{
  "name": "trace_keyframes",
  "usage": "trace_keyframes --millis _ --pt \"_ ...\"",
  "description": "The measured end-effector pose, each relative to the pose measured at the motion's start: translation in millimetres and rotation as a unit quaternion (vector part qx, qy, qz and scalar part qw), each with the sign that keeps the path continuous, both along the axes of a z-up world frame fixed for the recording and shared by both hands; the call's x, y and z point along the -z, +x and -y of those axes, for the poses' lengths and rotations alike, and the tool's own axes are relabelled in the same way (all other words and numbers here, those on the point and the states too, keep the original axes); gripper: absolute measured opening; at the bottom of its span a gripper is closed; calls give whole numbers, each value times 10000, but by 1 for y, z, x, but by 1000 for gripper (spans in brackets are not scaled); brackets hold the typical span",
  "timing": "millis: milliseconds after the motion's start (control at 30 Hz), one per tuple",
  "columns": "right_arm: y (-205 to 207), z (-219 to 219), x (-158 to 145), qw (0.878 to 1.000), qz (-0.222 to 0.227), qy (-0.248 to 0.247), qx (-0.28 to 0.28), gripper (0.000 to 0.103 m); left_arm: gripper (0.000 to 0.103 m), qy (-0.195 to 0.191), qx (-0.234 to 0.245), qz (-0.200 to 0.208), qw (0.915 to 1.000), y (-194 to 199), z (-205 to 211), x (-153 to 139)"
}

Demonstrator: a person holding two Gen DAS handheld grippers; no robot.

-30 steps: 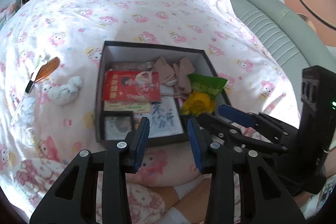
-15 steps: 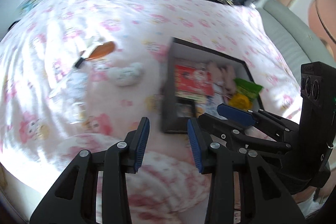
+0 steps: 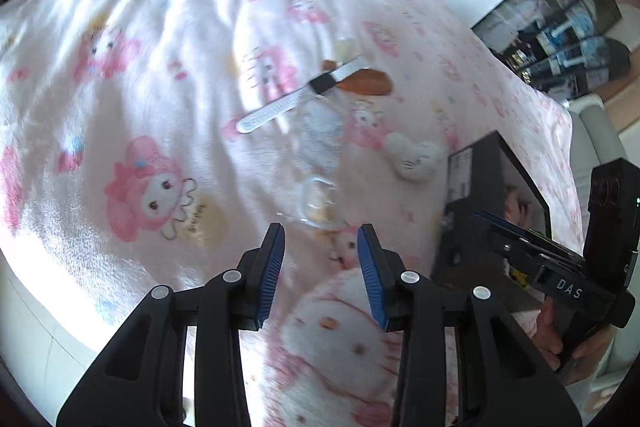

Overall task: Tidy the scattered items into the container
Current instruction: 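Move both grippers over the clear phone case on the bedspread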

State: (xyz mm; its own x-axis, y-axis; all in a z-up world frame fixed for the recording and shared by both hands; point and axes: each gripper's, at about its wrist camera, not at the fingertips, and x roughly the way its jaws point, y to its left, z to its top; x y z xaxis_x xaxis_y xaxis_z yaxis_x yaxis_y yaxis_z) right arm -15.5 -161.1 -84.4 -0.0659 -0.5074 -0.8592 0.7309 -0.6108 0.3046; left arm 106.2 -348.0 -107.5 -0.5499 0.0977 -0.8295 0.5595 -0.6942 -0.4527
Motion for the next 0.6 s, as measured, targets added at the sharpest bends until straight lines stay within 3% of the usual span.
trace_keyframes --millis 67,300,467,600 --pt "-6 11 12 9999 38 156 -31 40 38 84 -28 87 9999 -4 10 15" --pt "-24 42 54 9976 300 585 -223 40 38 912 270 184 9953 -29 26 62" --pt "-35 60 71 9964 415 687 -285 39 38 1114 407 470 9918 -45 23 86" --pt "-41 78 83 9947 481 802 -426 39 33 1362 321 309 9897 -49 25 95"
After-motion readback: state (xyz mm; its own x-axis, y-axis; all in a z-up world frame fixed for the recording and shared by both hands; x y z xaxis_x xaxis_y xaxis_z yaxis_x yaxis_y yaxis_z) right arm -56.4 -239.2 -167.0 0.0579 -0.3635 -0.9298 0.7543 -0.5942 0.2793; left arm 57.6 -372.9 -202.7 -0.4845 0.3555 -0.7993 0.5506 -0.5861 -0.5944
